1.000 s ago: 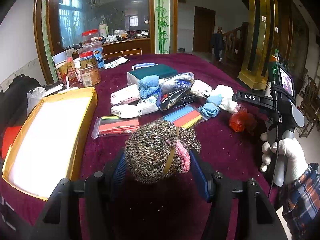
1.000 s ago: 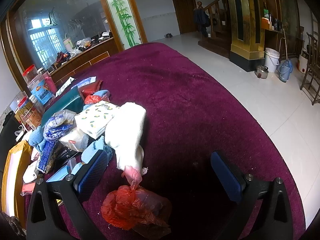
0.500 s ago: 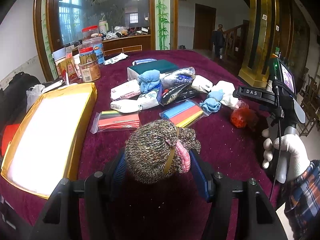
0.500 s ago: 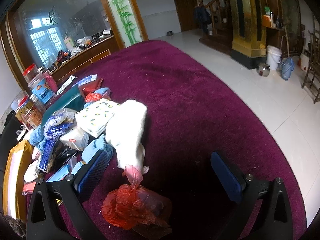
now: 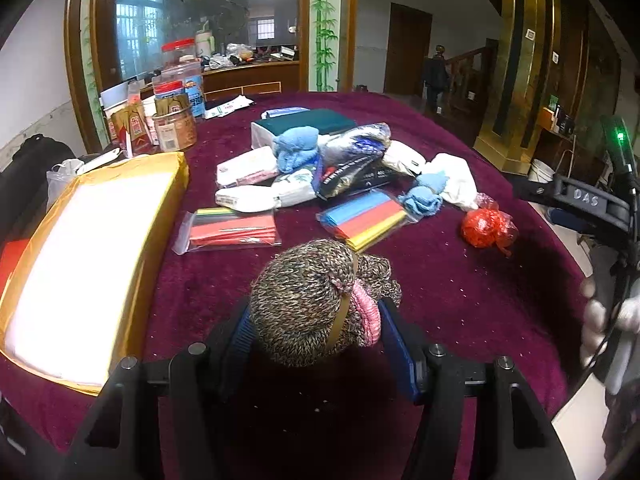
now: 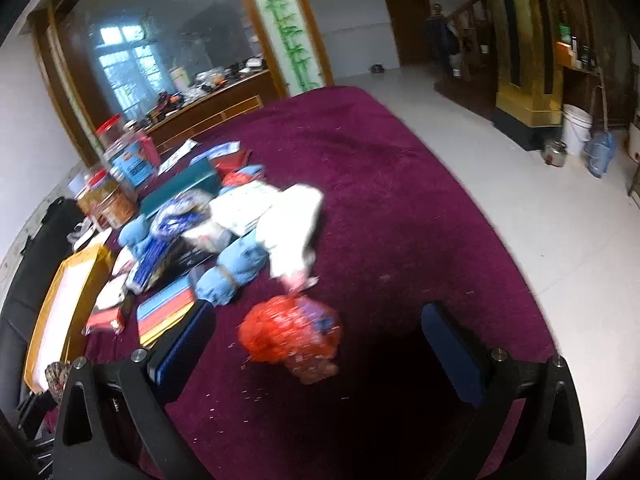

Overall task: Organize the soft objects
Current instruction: 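Carry knit ball with left tool while right tool carries mesh bag to tray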

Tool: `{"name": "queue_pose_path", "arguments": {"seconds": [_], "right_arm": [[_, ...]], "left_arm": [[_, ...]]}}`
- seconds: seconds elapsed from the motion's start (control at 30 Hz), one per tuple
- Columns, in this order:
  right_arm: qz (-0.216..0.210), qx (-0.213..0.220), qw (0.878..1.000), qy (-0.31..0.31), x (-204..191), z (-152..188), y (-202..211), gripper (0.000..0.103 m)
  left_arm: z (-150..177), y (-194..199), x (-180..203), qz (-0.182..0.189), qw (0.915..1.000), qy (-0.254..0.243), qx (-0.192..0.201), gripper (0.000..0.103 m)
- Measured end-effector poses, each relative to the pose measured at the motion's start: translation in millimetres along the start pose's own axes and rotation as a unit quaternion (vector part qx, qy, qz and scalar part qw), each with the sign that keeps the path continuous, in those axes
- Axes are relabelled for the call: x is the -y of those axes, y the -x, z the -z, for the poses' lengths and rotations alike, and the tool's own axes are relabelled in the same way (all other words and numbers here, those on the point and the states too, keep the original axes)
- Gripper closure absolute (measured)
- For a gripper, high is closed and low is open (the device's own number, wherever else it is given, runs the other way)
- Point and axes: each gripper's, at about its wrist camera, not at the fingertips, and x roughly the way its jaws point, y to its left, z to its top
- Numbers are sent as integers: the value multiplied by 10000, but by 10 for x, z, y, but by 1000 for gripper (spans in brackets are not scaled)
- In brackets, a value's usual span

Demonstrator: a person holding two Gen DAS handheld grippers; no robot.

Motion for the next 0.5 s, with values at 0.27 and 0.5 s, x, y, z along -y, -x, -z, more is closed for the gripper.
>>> {"name": "queue_pose_path", "arguments": {"seconds": [0.27,0.5], "right_arm": [[38,-732,9972,121,-201,15,-422,55],[-243,-747,9967,181,-183,49,-139,57]], "left_arm": [[16,116,-30,-95,9999,9,97,38],[29,128,-108,-121,9998,102,101,38]]}}
